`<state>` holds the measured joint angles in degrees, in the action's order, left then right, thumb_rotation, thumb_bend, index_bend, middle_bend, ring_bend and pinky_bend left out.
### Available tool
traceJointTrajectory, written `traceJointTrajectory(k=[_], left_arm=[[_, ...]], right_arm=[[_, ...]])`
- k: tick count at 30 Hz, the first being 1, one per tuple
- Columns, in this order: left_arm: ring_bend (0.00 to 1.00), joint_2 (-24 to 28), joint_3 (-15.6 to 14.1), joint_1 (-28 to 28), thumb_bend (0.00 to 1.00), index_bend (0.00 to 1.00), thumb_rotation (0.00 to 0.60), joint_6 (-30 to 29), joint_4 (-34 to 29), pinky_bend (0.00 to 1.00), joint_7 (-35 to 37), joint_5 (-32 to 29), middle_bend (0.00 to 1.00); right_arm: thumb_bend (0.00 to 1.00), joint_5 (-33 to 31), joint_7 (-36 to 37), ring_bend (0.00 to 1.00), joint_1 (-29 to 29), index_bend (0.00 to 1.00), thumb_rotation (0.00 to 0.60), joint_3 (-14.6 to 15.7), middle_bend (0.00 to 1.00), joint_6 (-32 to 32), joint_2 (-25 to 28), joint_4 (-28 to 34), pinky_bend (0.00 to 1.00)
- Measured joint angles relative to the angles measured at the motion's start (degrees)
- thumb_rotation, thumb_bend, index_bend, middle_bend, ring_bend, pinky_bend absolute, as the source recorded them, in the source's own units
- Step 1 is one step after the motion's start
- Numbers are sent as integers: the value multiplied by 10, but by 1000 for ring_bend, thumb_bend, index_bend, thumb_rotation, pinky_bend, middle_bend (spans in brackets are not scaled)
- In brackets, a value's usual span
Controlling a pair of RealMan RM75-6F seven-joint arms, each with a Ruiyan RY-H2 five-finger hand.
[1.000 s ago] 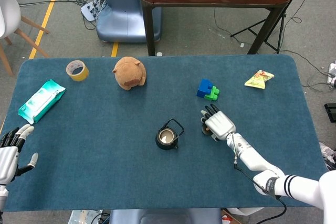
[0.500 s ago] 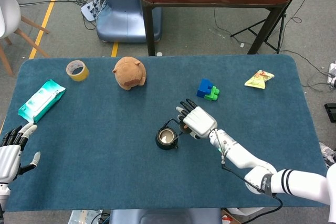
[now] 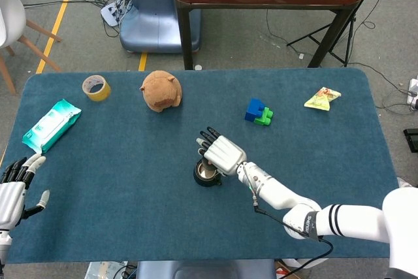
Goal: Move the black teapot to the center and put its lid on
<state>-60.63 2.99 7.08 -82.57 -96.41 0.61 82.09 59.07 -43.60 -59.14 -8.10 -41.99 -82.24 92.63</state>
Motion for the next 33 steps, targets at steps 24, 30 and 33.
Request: traceJointTrajectory(k=[24, 30, 33], left_arm=[[9, -2, 0, -4, 385, 119, 600, 7, 15, 32, 25, -1, 85], [9, -4, -2, -5, 383, 119, 600, 7, 18, 32, 31, 3, 85], [9, -3, -2, -6, 383, 119, 600, 6, 18, 32, 33, 5, 85]], right_arm=[[294, -40, -34, 0, -49, 428, 600, 45, 144, -18, -49, -31, 0], [295, -46, -36, 0, -54, 428, 600, 51, 137, -21, -51, -32, 0], [294, -51, -36, 0, -58, 400, 600, 54, 128, -22, -51, -31, 0]])
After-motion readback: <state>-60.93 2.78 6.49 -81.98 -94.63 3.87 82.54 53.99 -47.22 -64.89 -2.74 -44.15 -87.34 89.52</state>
